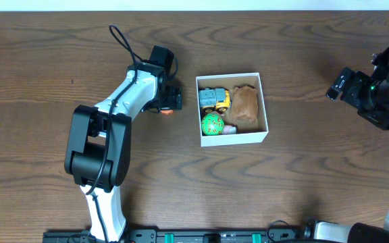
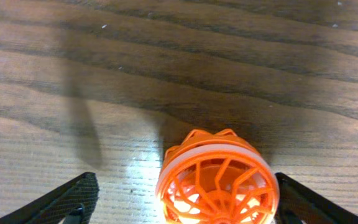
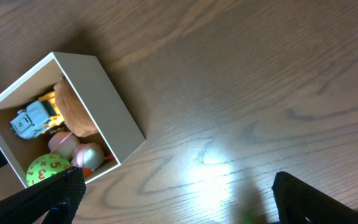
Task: Pack container
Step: 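Move the left gripper to the orange spiky ball and grasp it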
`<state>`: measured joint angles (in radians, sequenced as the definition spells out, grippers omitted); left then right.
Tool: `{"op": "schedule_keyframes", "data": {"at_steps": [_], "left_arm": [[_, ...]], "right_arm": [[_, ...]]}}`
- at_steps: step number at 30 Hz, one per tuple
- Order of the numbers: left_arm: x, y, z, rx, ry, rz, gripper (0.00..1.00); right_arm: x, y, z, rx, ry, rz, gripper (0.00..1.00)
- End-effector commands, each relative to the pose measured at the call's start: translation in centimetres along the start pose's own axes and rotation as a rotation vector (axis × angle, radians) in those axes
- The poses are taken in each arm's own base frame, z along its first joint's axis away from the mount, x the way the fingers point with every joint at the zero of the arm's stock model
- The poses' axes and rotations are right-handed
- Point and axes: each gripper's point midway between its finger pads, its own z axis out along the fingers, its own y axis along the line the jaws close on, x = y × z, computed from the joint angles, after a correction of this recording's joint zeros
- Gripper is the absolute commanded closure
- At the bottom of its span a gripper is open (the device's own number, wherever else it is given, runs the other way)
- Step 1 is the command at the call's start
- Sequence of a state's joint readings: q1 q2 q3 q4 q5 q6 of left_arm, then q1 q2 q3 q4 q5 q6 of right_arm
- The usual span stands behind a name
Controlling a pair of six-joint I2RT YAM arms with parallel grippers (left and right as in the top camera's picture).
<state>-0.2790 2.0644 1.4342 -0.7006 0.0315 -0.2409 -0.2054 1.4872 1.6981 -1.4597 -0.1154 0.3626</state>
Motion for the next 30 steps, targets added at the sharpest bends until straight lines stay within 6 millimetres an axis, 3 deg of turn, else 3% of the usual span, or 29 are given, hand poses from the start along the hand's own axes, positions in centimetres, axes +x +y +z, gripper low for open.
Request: {"op": "schedule_keyframes", "data": {"at_steps": [1, 11, 19, 22, 30], "left_arm": [[0.4, -0.6, 0.4, 0.011, 0.014, 0.046, 0.15], [0.9, -2.6, 0.4, 0.021, 0.003, 0.185, 0.16], [0.8, -2.5, 0.4, 0.018, 0.003, 0.188, 0.21], [1.0, -2.5, 0.8, 0.016, 0.011, 0.189, 0.33], [1.7, -2.3, 2.0, 0.006, 0.048, 0.190, 0.32]], "right_arm": [[0.1, -0.2, -0.6, 0.002, -0.017, -0.011, 0.01], [0.3, -0.2, -0.6, 0.004, -0.010, -0.010, 0.01], [0.4, -0.4, -0.6, 0.014, -0.006, -0.009, 0.01], [0.4, -0.4, -0.6, 0.014, -0.006, -0.009, 0.01], [0.5, -0.5, -0.6, 0.015, -0.004, -0.019, 0.01]]}}
